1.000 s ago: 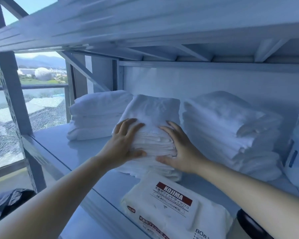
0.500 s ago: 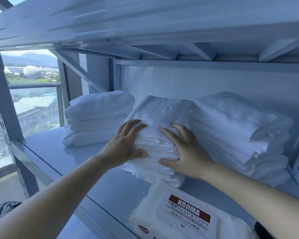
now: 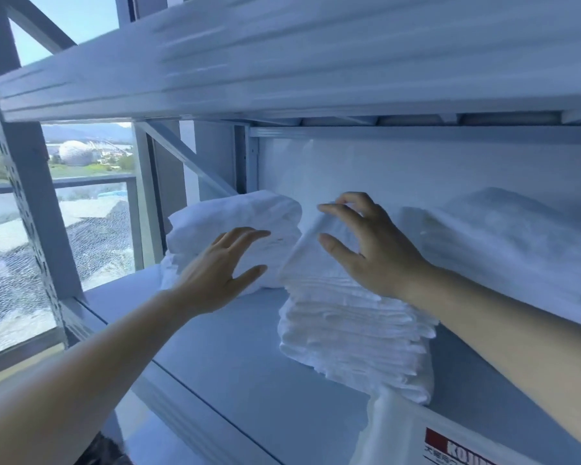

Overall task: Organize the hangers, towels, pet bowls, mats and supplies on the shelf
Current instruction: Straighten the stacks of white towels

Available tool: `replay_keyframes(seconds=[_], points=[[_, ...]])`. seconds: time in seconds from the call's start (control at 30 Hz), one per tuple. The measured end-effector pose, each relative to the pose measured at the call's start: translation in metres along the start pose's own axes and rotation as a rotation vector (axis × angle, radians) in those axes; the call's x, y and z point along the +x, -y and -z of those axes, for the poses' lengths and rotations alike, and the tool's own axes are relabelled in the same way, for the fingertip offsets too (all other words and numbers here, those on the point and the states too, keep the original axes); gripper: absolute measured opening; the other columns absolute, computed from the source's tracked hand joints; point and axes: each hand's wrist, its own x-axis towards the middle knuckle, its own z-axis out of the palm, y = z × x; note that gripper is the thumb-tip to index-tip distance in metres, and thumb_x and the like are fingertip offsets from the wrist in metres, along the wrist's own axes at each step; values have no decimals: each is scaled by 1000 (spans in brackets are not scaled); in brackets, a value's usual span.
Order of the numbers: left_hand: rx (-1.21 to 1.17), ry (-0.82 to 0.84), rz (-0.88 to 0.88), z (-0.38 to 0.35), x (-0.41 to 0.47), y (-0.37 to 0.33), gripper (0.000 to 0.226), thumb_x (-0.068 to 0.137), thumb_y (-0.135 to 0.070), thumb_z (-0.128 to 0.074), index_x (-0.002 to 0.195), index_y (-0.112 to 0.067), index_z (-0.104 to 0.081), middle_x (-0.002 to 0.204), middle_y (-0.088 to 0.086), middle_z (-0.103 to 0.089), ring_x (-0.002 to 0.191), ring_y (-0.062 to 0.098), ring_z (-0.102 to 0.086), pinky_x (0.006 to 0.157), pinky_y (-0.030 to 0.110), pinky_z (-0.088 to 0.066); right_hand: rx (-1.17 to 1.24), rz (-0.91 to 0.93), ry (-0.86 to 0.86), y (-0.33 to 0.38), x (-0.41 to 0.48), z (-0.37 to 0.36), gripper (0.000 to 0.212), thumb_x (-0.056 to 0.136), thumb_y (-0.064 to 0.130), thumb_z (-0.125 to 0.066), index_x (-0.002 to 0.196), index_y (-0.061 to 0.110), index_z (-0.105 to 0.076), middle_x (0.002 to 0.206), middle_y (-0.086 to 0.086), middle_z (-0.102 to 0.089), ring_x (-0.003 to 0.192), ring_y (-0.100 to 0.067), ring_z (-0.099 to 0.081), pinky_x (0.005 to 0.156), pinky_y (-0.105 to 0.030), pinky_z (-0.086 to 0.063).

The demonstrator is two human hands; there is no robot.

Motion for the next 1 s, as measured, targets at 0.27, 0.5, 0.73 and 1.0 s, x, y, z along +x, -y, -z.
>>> replay_keyframes(seconds=[0.27,0.5,0.73,1.0], points=[[170,-39,60,24,-2,82,54,83,-48,-51,133,-30,-38,138,-3,-42,126,24,-41,90,48,-48,-26,70,138,43,80,-59,50,92,43,-48,138,27,-37,142,5,-29,132,-16,-24,105,-40,-34],[164,16,209,21,-5,127,67,77,-39,-69,136,-38,-37,147,1,-29,130,30,-34,86,45,-50,-237,63,361,42,138,-104,61,89,46,-52,143,32,-28,150,6,-16,138,-17,-15,108,-44,-30],[72,76,155,9,3,151,83,68,-41,-74,134,-49,-24,141,-5,-30,120,27,-44,82,45,-51,-372,43,510,30,165,-133,82,84,45,-62,148,35,-11,157,9,3,144,-18,-3,115,-39,-23],[90,48,189,-3,8,142,79,65,-29,-75,134,-44,-40,134,-5,-39,97,27,-58,71,34,-50,-322,75,489,12,168,-143,80,82,16,-68,143,37,-21,150,11,-19,136,-18,-26,108,-36,-33]])
